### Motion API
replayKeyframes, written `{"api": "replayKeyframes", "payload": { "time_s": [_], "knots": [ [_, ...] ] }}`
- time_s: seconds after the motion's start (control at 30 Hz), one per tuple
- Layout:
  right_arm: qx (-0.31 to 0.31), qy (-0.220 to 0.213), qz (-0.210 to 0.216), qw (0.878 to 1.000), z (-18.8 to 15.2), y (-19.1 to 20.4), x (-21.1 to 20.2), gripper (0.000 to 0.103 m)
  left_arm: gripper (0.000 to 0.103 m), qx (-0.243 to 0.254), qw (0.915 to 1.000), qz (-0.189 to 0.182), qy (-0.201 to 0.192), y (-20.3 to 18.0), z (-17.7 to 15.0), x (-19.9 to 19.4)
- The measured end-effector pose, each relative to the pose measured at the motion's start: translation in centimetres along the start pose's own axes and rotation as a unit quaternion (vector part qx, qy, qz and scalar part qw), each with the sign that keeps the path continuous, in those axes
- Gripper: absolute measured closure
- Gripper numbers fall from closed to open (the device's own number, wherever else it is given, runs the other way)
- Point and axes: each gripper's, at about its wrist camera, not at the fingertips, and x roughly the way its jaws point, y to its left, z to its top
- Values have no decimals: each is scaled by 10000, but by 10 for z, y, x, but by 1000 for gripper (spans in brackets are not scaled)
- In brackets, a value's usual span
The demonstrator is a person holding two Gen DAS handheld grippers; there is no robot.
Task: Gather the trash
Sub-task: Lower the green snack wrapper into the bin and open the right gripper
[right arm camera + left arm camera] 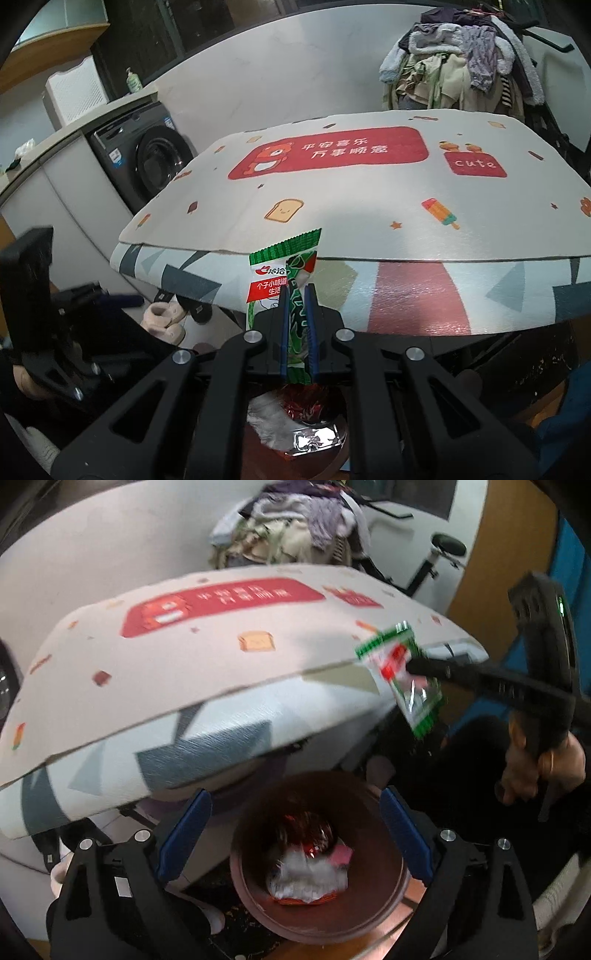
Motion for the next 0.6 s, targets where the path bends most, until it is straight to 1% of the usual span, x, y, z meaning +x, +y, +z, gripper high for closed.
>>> {"api": "replayKeyframes", "payload": {
  "time_s": [0.17, 0.33, 0.37, 0.43, 0.53, 0.6],
  "knots": [
    [-236, 250, 132, 9993, -2, 10, 8, 91, 8, -299, 9981, 184, -507, 14, 10, -25],
    [-569, 782, 287, 9949, -10, 25, 24, 91, 6, -422, 9933, 488, -956, 24, 11, -51],
    [-641, 891, 296, 9935, -13, 29, 27, 91, 6, -477, 9925, 515, -1000, 26, 11, -53],
    [-834, 1117, 255, 9899, -18, 36, 35, 91, 6, -613, 9920, 528, -971, 31, 8, -51],
    [-988, 1310, 225, 9862, -23, 42, 42, 91, 6, -757, 9914, 551, -915, 37, 4, -49],
    [-1029, 1421, 205, 9843, -26, 43, 46, 91, 6, -841, 9904, 558, -944, 41, 3, -50]
  ]
}}
